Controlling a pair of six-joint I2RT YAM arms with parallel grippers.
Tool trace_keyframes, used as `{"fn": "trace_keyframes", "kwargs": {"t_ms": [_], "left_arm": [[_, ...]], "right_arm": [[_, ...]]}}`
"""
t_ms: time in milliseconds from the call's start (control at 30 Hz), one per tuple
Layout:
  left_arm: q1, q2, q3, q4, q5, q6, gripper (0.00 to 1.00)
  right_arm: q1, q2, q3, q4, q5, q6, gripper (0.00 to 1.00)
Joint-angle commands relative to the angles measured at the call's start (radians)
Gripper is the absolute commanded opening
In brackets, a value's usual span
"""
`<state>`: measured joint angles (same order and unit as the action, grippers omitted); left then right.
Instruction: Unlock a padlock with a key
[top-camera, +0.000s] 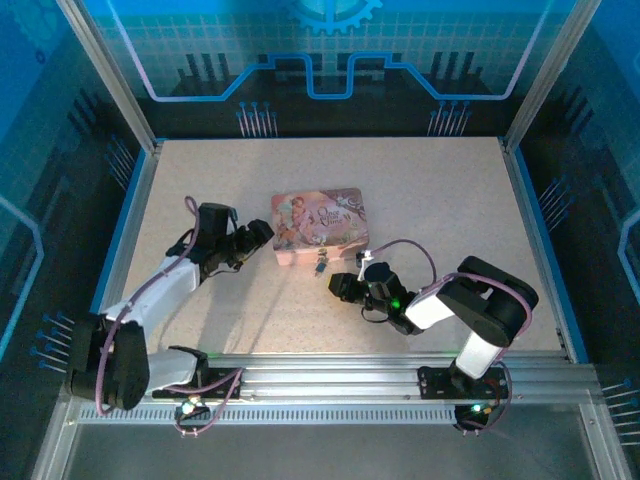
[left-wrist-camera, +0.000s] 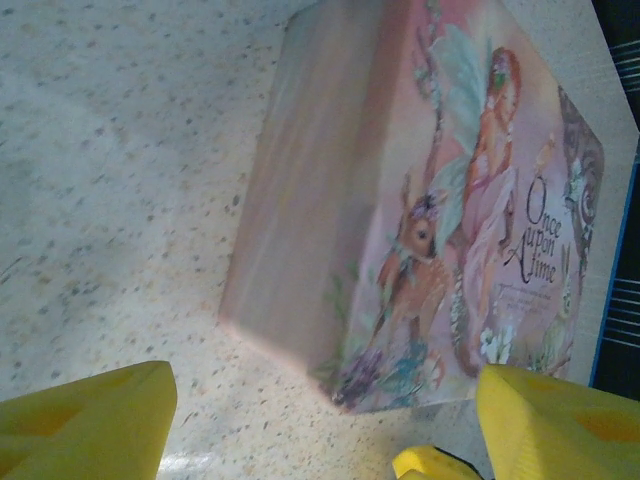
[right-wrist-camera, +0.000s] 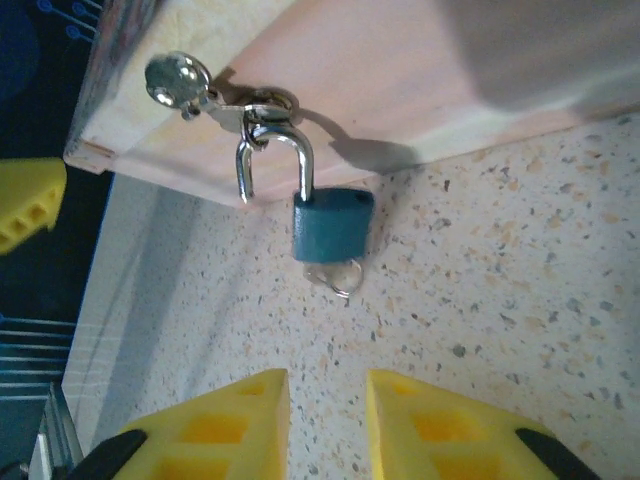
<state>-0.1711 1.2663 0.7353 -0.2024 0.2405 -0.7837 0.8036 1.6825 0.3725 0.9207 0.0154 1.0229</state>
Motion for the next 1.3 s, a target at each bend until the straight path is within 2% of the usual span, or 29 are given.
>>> {"fn": "trace_keyframes", "kwargs": {"t_ms": [0,200,400,567,833,1100,1267], "left_arm": [[0.012,0.051,0.076,-0.029,0.048,0.095,0.79],[0.031,0.162,0.143,-0.029,0.073,0.129,0.79],[0.031,0.257,0.21,-0.052,0.116,0.168,0.75],[0.03,0.298,0.212,-0.061,0.127,0.17,0.7],[0.014,0.29,0.125,-0.043,0.134,0.148,0.63],[-0.012,0.23,0.031,-0.036,0.12,0.128,0.6],[-0.058,0.178,-0.028,-0.026,0.108,0.09,0.6]], "right_arm": [[-0.01,-0.045,0.009,-0.067,-0.003,-0.049,0.33],[-0.039,-0.16,0.043,-0.252,-0.049,-0.179,0.5],[-0.133,-0.24,0.041,-0.252,-0.174,-0.226,0.66],[-0.19,-0.222,0.087,-0.229,-0.288,-0.254,0.77],[-0.234,-0.136,0.171,-0.23,-0.315,-0.265,0.8],[-0.283,-0.051,0.231,-0.2,-0.361,-0.289,0.81],[-0.307,-0.003,0.273,-0.187,-0.396,-0.332,0.81]]}}
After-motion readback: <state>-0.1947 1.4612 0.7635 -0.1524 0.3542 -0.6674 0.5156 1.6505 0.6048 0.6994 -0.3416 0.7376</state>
